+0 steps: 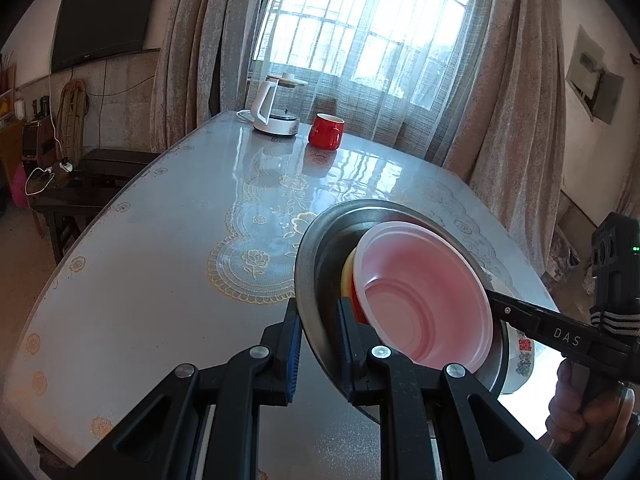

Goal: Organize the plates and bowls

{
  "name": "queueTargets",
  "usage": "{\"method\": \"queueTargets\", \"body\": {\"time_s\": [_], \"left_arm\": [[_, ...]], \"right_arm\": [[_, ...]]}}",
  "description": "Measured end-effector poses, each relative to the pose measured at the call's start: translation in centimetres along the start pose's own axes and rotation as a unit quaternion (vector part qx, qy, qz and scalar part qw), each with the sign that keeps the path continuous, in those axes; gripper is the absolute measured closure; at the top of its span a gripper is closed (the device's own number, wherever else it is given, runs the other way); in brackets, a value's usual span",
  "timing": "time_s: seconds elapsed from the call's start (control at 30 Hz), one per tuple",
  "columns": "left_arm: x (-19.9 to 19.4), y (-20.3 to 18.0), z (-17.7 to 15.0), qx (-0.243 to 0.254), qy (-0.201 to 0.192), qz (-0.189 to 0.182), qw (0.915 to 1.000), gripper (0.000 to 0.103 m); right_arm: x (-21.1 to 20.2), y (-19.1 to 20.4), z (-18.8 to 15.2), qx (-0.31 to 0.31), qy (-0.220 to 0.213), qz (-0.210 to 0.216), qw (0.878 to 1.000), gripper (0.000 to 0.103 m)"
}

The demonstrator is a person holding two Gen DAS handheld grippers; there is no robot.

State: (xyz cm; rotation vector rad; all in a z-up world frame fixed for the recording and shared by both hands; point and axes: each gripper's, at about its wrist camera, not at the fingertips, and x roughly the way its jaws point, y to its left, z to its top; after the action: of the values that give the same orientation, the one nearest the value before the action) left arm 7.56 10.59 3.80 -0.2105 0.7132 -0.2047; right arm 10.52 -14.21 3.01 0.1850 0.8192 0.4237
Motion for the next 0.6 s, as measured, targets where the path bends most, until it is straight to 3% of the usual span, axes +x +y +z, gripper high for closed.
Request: {"method": "queueTargets", "body": {"time_s": [0.6], "left_arm": [[2.5,-6.6,1.0,0.050,0.035,-0.067,0.9959,0.085]], "right_arm": [[-5.8,-5.3,-0.7,0.062,-0.055,-0.040,0.996,0.086]]}}
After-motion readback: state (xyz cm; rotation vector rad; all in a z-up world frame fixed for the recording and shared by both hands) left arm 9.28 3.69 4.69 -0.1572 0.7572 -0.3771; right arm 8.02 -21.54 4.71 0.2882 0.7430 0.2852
